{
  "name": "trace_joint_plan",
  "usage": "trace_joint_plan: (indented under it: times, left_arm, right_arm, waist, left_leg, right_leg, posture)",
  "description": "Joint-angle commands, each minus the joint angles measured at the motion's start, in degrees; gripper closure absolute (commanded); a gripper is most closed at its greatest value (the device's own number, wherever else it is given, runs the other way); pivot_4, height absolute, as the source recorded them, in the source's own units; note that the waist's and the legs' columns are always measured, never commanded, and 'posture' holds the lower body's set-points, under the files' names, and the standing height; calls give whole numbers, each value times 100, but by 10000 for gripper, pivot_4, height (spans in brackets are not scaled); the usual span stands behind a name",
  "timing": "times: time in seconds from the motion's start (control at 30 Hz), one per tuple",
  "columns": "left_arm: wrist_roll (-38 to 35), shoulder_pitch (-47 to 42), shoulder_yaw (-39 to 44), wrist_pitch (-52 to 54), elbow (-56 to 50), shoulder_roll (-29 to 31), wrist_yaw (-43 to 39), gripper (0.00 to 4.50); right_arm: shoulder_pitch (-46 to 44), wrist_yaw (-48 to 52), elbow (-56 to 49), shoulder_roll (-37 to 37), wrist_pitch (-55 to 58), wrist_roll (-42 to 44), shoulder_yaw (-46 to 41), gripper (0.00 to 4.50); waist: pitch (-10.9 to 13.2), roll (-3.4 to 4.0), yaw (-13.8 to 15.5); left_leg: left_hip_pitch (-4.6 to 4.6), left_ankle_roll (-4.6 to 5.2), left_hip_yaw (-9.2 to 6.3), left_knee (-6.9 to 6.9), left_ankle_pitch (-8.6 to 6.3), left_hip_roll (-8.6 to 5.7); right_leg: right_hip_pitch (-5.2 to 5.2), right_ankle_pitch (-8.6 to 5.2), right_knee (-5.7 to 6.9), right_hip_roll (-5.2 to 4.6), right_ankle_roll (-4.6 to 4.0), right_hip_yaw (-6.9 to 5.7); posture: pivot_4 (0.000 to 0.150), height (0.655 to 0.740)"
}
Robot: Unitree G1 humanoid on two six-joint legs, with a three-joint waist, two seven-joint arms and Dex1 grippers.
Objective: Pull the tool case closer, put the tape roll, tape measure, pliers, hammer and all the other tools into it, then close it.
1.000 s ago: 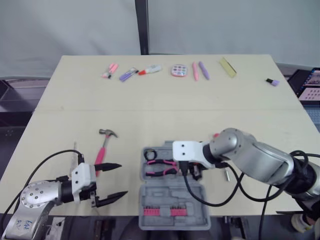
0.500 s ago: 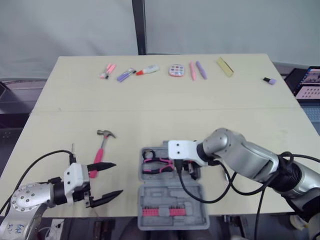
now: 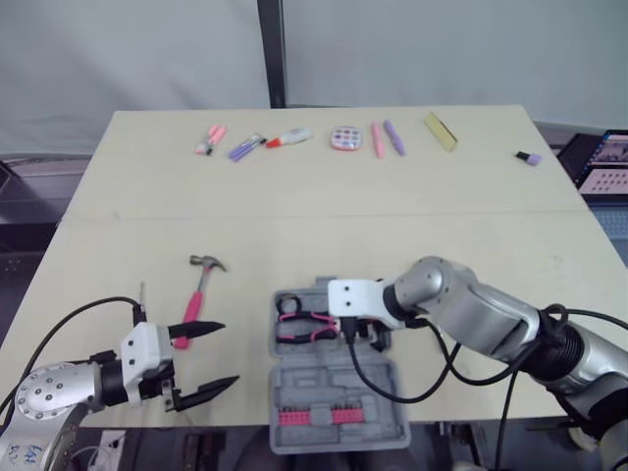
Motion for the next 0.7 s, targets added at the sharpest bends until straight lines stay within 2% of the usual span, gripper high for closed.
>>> trace_joint_plan:
  times: [0.03, 0.7]
  left_arm:
    - [-95, 10, 123, -14, -196, 52, 8, 0]
    - [-198, -65, 115, 119, -86, -72, 233, 0]
  right_arm:
    - [18, 125, -138, 23, -88, -41, -96, 35401]
    - [57, 196, -463, -198, -45, -18, -446, 35401]
  waist:
    - [0, 0, 1]
    - [0, 0, 7]
  left_leg:
    - [0, 0, 0, 0, 0, 0]
    - [0, 0, 0, 1, 0, -1]
  right_leg:
    - [0, 0, 0, 0, 0, 0]
    - [1, 0, -1, -1, 0, 1]
  posture:
    - [1500, 7134]
    - [1500, 7134]
